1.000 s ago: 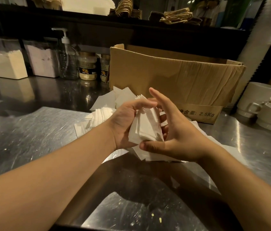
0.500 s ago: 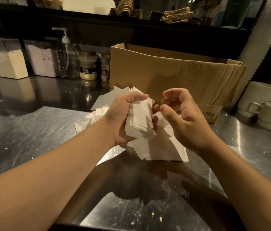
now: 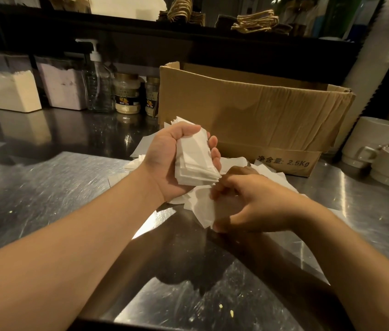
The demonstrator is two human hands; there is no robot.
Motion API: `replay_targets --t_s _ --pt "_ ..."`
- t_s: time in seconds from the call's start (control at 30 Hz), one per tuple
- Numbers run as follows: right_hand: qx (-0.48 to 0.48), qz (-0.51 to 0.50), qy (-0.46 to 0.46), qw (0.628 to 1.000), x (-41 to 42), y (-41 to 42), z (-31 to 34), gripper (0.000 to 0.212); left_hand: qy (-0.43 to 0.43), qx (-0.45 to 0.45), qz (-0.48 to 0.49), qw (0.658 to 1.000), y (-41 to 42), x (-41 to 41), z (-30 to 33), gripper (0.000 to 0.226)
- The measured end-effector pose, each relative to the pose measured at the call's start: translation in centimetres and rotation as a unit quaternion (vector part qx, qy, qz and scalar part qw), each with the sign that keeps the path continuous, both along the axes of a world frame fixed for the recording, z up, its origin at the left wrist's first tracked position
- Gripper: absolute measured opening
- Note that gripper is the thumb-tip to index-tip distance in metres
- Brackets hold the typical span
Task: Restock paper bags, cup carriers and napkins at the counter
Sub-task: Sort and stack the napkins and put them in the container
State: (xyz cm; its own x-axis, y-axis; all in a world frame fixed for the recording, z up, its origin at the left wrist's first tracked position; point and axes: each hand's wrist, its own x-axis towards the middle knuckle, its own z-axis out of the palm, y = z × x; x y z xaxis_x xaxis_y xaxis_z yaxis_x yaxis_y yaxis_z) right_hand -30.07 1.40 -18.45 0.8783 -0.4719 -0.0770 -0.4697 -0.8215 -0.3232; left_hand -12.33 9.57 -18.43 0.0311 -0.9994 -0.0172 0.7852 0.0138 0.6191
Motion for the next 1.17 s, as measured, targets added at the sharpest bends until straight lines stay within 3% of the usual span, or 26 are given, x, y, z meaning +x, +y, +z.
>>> replay_targets --t_s 0.1,0.73,1.17 --pt "0.009 0.008 0.010 1.000 0.0 0.0 0.1 0.058 0.001 0.001 0.003 1.000 0.0 0.0 0.0 0.046" --pt "-0.048 0.040 0.060 0.996 -0.3 -0.4 0.5 0.069 -0.046 0.009 0.025 0.999 -0.1 -0.1 -0.2 0.046" --pt "0.011 0.019 0.023 0.999 -1.0 -0.6 1.0 0.066 -0.050 0.028 0.028 0.998 -0.1 0.1 -0.3 0.048"
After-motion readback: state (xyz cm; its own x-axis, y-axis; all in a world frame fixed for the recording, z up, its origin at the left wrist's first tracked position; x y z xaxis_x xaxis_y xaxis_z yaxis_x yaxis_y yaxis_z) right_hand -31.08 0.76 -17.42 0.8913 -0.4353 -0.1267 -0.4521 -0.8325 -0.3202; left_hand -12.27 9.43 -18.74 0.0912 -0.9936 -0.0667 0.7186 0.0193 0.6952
